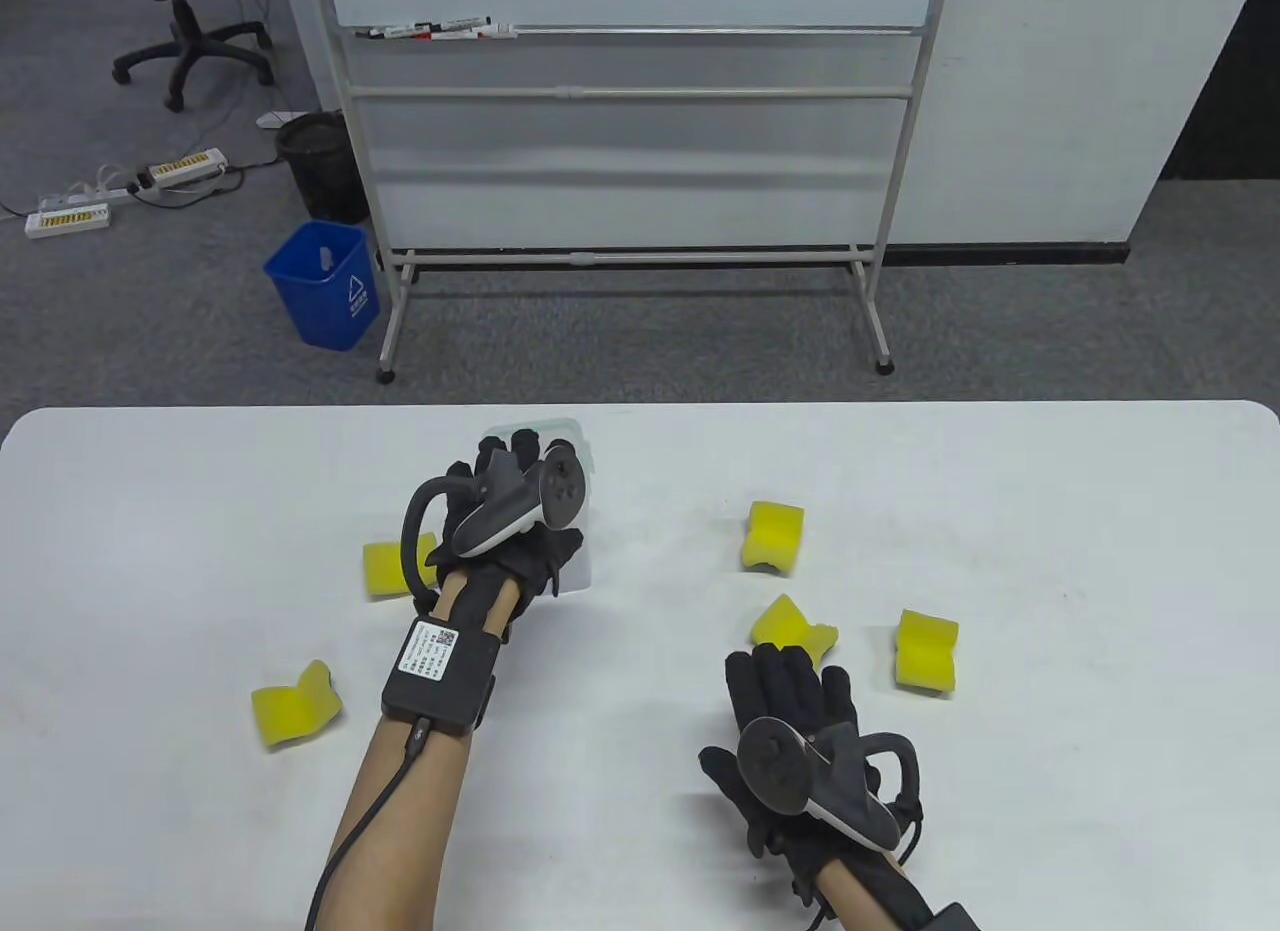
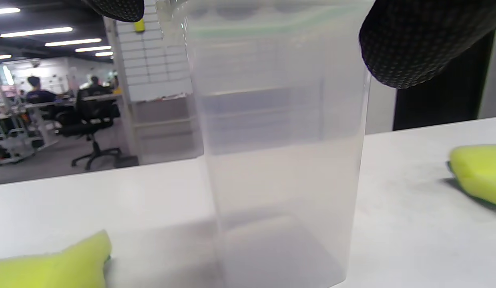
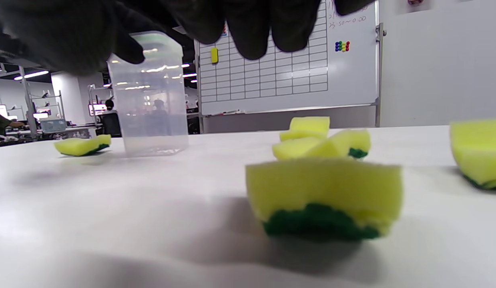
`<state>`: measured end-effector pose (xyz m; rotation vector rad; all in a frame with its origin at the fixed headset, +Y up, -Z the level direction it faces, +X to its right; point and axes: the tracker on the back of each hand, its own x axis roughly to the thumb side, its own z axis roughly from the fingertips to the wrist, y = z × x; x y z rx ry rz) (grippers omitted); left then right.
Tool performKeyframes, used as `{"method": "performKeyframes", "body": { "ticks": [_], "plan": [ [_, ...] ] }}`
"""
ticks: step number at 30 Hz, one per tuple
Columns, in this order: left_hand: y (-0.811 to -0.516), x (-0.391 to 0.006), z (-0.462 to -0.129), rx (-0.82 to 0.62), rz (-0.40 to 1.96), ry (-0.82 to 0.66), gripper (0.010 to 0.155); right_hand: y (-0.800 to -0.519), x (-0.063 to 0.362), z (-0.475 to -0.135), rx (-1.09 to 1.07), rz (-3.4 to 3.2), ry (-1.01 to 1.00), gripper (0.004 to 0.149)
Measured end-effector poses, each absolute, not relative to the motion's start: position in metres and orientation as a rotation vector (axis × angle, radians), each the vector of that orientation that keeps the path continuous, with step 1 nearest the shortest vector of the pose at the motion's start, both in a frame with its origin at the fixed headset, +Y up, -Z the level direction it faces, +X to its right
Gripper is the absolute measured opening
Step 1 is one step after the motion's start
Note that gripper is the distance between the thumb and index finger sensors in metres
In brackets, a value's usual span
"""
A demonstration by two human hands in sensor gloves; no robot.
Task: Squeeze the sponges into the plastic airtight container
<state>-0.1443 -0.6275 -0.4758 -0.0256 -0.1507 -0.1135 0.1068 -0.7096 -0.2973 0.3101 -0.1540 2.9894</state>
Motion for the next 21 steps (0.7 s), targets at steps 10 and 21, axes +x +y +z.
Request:
{"method": "performKeyframes", "body": {
  "ticks": [10,21],
  "plan": [
    [-0.63,-0.114,-0.407,0.059,-0.117,-0.355,0.084,-0.708,0.11,-0.298,0.249,2.968,-0.178,0.087],
    [-0.627,-0.086,-0.342,0.056,-0.131,-0.499,0.082,-0.697,0.134,-0.302,0.106,2.857,-0.262,0.082]
  ]
}}
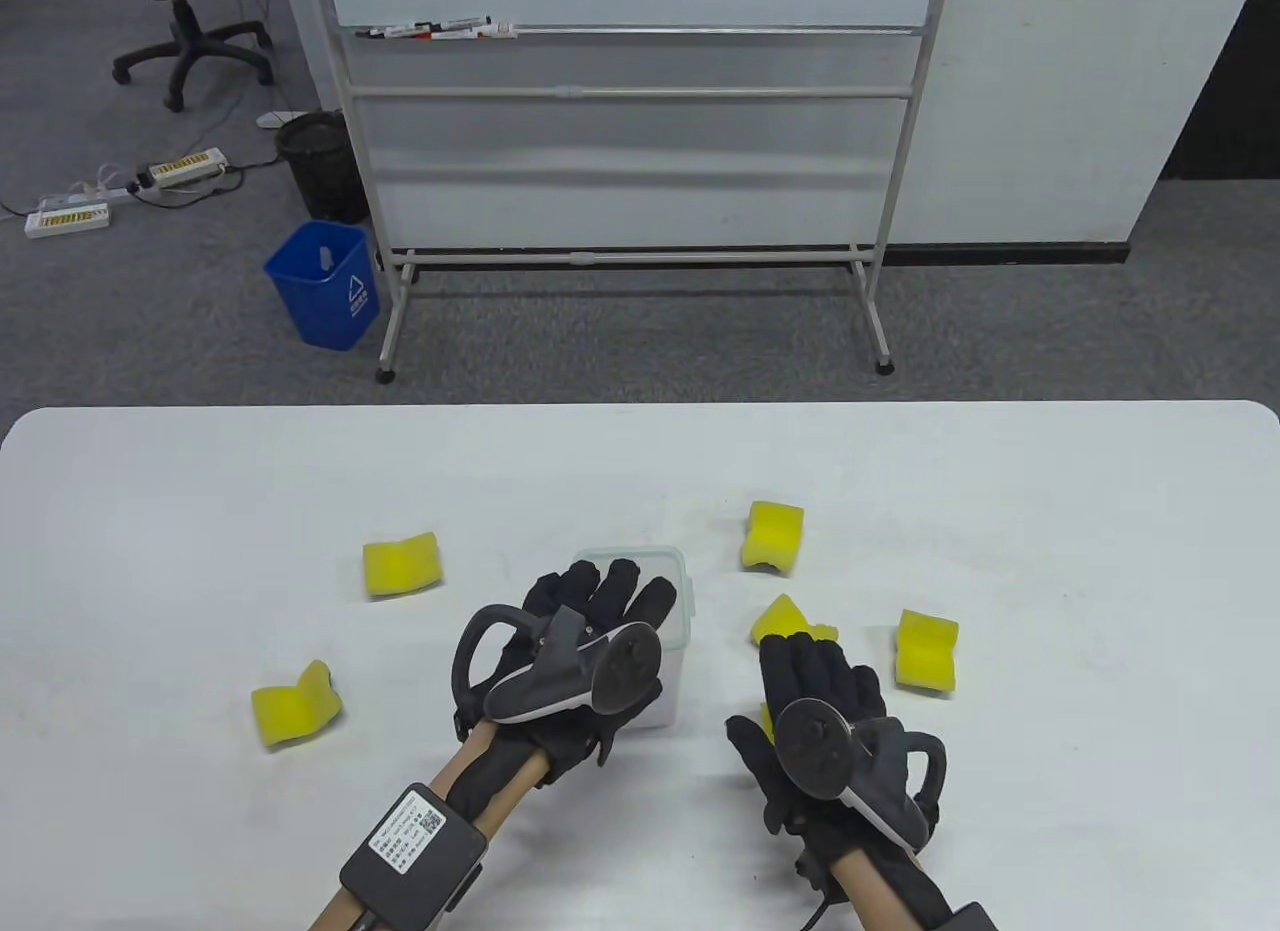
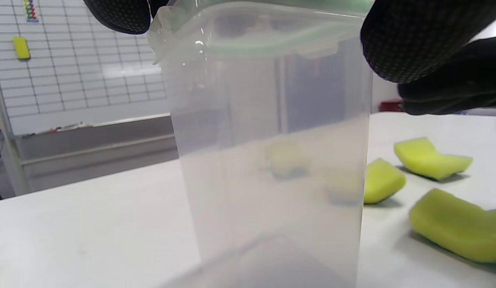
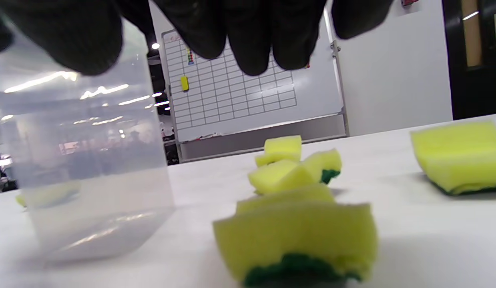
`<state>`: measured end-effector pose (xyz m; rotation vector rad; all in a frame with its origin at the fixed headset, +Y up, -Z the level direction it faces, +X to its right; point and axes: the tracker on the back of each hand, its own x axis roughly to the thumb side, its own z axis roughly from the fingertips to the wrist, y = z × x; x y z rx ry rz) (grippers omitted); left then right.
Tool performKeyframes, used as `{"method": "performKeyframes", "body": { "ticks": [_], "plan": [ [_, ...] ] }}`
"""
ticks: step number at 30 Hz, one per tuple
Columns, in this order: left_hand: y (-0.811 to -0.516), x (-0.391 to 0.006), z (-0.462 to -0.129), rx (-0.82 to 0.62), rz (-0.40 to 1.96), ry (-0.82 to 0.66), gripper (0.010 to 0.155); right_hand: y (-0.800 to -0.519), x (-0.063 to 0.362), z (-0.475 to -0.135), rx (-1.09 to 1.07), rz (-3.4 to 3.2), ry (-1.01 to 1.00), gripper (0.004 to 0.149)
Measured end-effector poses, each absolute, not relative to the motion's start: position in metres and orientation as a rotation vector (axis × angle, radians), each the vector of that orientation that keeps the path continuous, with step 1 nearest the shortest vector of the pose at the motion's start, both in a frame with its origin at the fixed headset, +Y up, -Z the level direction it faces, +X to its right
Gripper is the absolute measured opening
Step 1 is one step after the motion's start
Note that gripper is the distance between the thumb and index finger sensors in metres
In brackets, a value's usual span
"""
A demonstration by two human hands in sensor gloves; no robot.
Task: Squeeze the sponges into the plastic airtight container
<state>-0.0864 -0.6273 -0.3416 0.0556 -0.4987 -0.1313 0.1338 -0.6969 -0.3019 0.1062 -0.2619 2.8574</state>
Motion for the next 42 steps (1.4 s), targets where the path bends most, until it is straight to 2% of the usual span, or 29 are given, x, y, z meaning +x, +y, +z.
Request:
{"method": "performKeyframes", "body": {
  "ticks": [7,13,15,17,20,21,23,27,30,32,35,37,42],
  "plan": [
    [-0.624,-0.084,-0.323,0.014,-0.137,-0.51,0.082,-0.692,0.143,-0.303,0.054,2.767,-0.295,0.079],
    [-0.608,-0.089,-0.334,-0.054,-0.073,-0.509,0.077,-0.678,0.145,-0.304,0.032,2.637,-0.332,0.077],
    [-0.598,-0.099,-0.34,-0.052,0.019,-0.515,0.074,-0.668,0.145,-0.305,0.005,2.576,-0.36,0.076],
    [-0.589,-0.115,-0.342,0.034,0.191,-0.481,0.072,-0.658,0.143,-0.306,-0.011,2.556,-0.376,0.075],
    [-0.592,-0.144,-0.348,0.2,0.439,-0.28,0.066,-0.637,0.136,-0.313,-0.065,2.533,-0.402,0.072],
    [-0.6,-0.154,-0.354,0.184,0.488,-0.189,0.065,-0.629,0.133,-0.319,-0.1,2.525,-0.385,0.071],
    [-0.618,-0.166,-0.362,0.087,0.55,-0.096,0.069,-0.622,0.126,-0.331,-0.153,2.524,-0.258,0.071],
    [-0.655,-0.175,-0.374,-0.097,0.77,-0.043,0.073,-0.628,0.113,-0.353,-0.186,2.452,-0.141,0.074],
    [-0.669,-0.176,-0.382,-0.188,0.81,-0.038,0.071,-0.64,0.104,-0.364,-0.195,2.454,-0.022,0.075],
    [-0.675,-0.176,-0.386,-0.202,0.782,-0.059,0.072,-0.651,0.102,-0.37,-0.176,2.472,0.117,0.076],
    [-0.677,-0.176,-0.386,-0.209,0.815,-0.036,0.07,-0.663,0.107,-0.373,-0.16,2.328,0.16,0.076],
    [-0.676,-0.177,-0.387,-0.23,0.785,-0.051,0.069,-0.67,0.108,-0.377,-0.12,2.268,0.329,0.075],
    [-0.677,-0.176,-0.388,-0.234,0.843,-0.046,0.066,-0.675,0.109,-0.379,-0.097,2.166,0.307,0.067]
  ]
}}
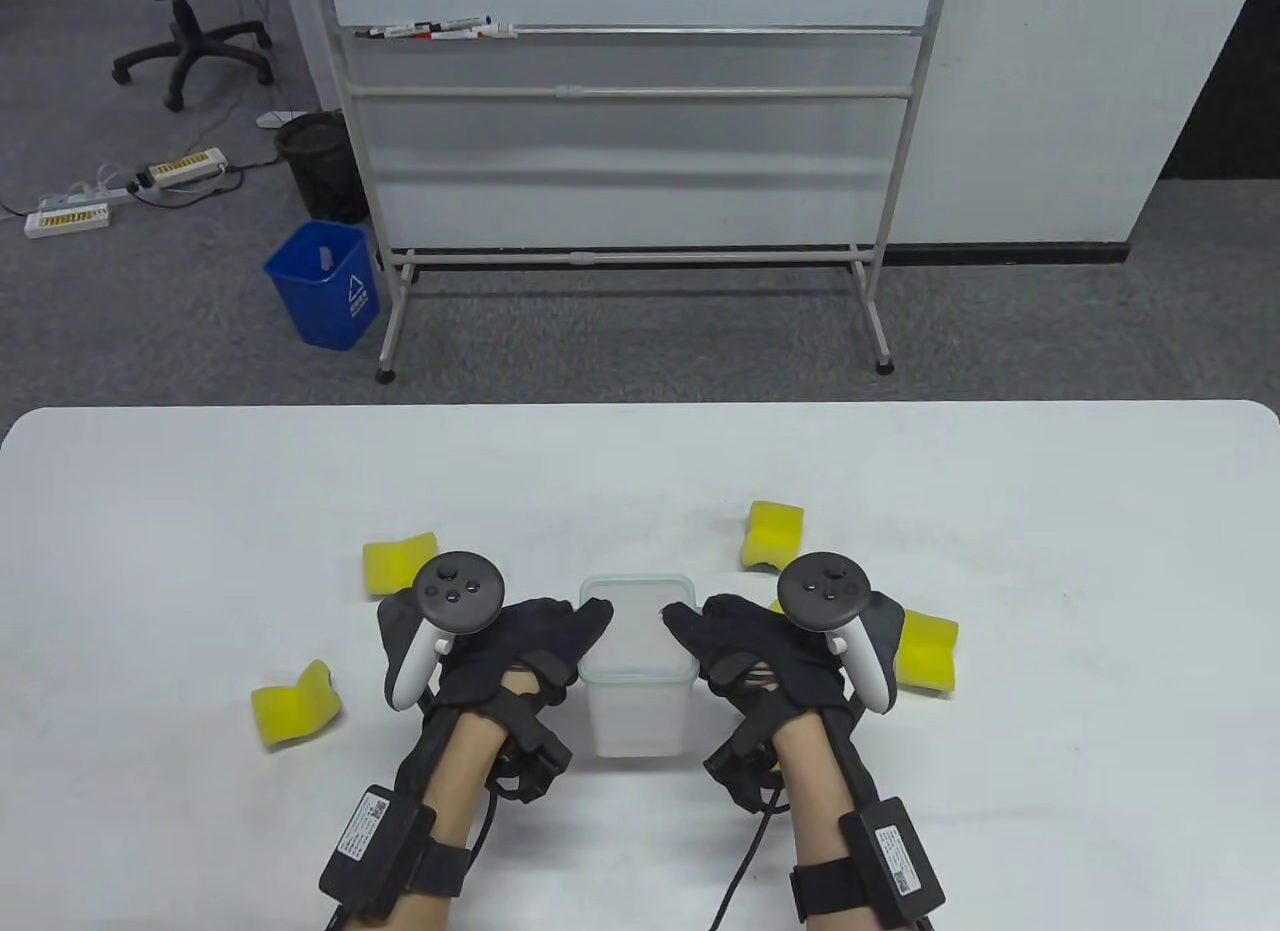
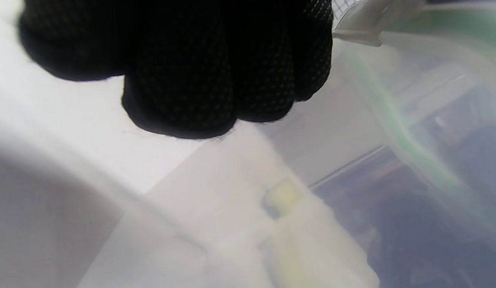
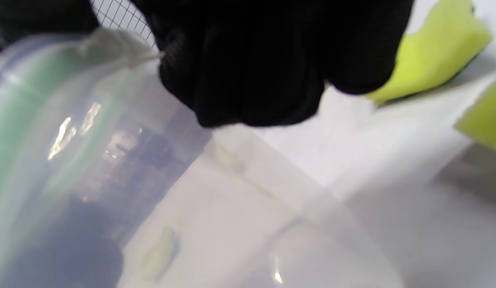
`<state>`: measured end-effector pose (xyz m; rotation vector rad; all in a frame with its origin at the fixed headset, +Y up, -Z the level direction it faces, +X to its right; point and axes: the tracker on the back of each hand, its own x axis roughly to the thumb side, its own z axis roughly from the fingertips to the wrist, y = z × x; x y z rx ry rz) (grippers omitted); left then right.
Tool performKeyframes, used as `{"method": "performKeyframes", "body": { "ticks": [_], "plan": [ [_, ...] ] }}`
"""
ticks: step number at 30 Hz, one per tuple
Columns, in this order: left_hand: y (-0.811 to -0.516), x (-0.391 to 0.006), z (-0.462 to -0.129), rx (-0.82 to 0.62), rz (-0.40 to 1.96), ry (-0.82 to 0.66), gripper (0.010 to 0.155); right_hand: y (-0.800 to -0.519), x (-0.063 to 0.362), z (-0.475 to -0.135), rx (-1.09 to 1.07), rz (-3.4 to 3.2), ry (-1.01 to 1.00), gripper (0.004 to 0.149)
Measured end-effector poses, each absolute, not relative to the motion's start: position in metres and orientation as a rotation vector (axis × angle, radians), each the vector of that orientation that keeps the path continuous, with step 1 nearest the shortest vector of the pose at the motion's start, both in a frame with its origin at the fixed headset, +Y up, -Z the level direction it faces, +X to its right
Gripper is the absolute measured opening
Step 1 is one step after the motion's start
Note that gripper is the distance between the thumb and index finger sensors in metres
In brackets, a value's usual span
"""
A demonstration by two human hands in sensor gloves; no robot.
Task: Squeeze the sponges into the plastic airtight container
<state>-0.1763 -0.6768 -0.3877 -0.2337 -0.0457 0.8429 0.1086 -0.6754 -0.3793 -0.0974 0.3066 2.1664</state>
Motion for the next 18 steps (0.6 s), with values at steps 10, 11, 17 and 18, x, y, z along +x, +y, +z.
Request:
{"method": "performKeyframes", "body": {
  "ticks": [10,11,17,18],
  "plan": [
    [-0.692,-0.182,-0.391,-0.262,1.029,-0.004,0.063,-0.683,0.112,-0.38,-0.13,2.051,0.241,0.064],
    [-0.692,-0.182,-0.391,-0.261,1.034,-0.001,0.063,-0.684,0.113,-0.38,-0.13,2.039,0.245,0.064],
    [-0.687,-0.181,-0.387,-0.096,1.075,0.042,0.045,-0.679,0.113,-0.378,-0.145,2.042,0.126,0.046],
    [-0.685,-0.181,-0.386,-0.085,1.0,0.024,0.045,-0.676,0.113,-0.376,-0.139,2.078,0.119,0.045]
  ]
}}
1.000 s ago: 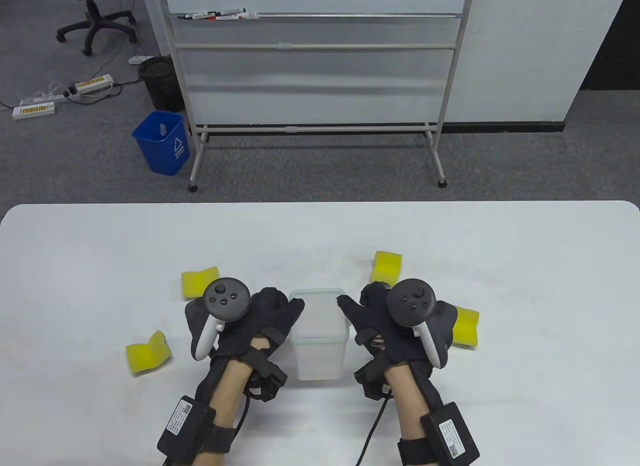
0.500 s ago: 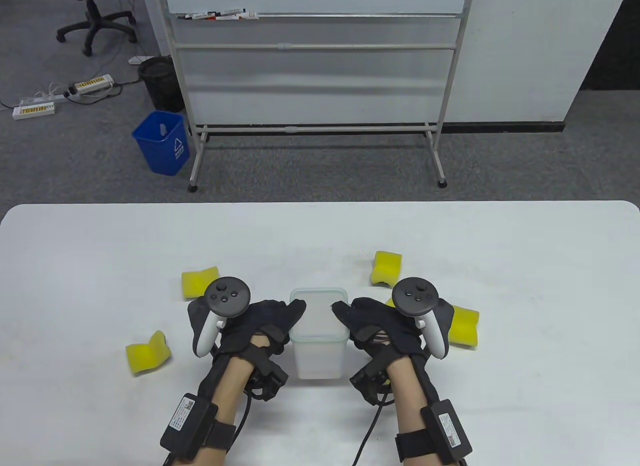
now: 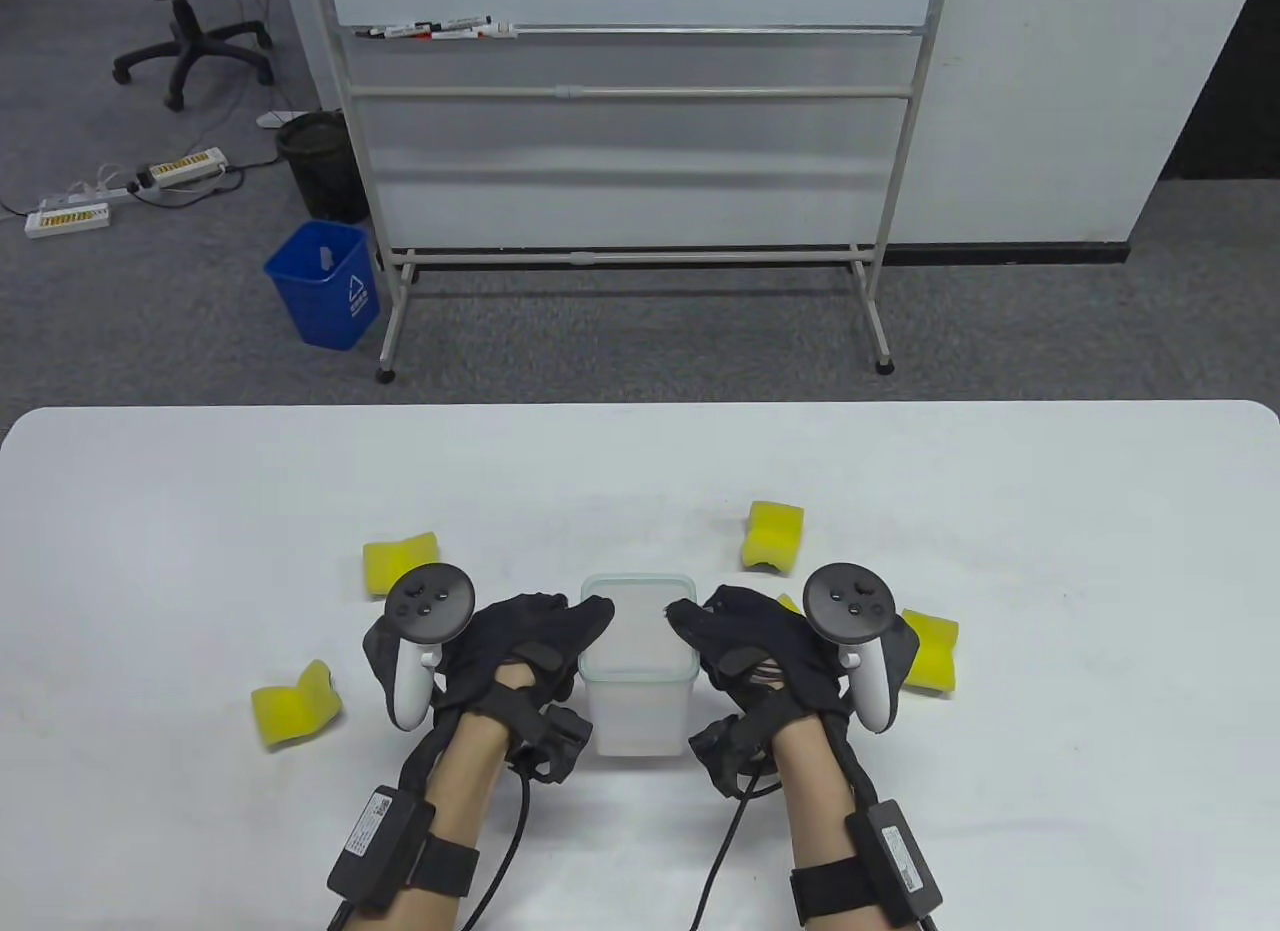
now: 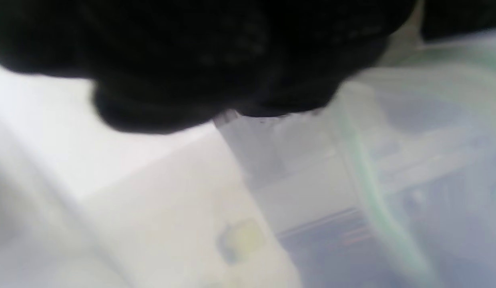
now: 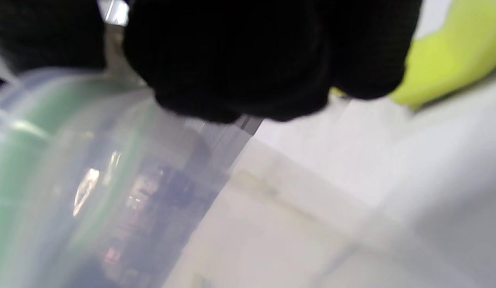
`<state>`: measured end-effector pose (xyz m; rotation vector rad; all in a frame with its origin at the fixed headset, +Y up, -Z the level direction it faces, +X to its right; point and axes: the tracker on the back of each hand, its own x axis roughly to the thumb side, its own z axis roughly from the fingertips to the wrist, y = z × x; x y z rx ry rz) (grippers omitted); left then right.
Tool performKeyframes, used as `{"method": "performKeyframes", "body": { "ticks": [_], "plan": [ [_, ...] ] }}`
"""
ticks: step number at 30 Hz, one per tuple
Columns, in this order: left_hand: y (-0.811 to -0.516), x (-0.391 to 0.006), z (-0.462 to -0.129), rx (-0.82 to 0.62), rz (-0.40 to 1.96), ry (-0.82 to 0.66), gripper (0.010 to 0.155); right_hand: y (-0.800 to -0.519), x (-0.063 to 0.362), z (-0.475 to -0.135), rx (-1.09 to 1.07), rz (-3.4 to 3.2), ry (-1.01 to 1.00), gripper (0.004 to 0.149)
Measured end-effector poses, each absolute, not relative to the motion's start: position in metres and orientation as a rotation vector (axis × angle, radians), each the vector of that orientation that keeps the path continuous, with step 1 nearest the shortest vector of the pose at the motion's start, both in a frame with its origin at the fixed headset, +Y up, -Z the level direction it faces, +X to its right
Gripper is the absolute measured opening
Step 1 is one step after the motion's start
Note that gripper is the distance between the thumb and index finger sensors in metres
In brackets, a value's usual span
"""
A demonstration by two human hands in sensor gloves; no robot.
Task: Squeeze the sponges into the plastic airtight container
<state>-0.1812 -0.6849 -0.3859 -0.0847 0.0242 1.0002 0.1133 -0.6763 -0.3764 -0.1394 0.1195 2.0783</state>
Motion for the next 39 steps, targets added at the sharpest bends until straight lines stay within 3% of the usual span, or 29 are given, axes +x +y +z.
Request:
{"method": "performKeyframes", "body": {
  "ticks": [5,15,18,22,28,32,35,39],
  "plan": [
    [-0.684,-0.181,-0.386,-0.099,1.024,0.031,0.044,-0.671,0.111,-0.377,-0.138,2.123,0.097,0.045],
    [-0.665,-0.179,-0.38,-0.031,0.84,0.042,0.047,-0.644,0.102,-0.366,-0.134,2.408,-0.048,0.048],
    [-0.656,-0.182,-0.376,-0.028,0.902,0.023,0.047,-0.632,0.103,-0.361,-0.103,2.398,-0.062,0.05],
    [-0.643,-0.193,-0.373,-0.058,1.077,-0.024,0.045,-0.614,0.11,-0.35,-0.044,2.332,-0.096,0.067],
    [-0.639,-0.252,-0.373,-0.053,1.36,-0.004,0.044,-0.601,0.128,-0.339,-0.043,2.132,-0.267,0.073],
    [-0.65,-0.295,-0.371,-0.102,1.239,0.095,0.043,-0.598,0.139,-0.339,-0.031,2.11,-0.226,0.071],
    [-0.679,-0.311,-0.371,-0.157,1.06,0.197,0.042,-0.597,0.143,-0.339,-0.011,2.074,-0.189,0.07],
    [-0.723,-0.314,-0.374,-0.312,1.029,0.253,0.043,-0.598,0.143,-0.339,-0.013,2.075,-0.192,0.07]
  ]
}}
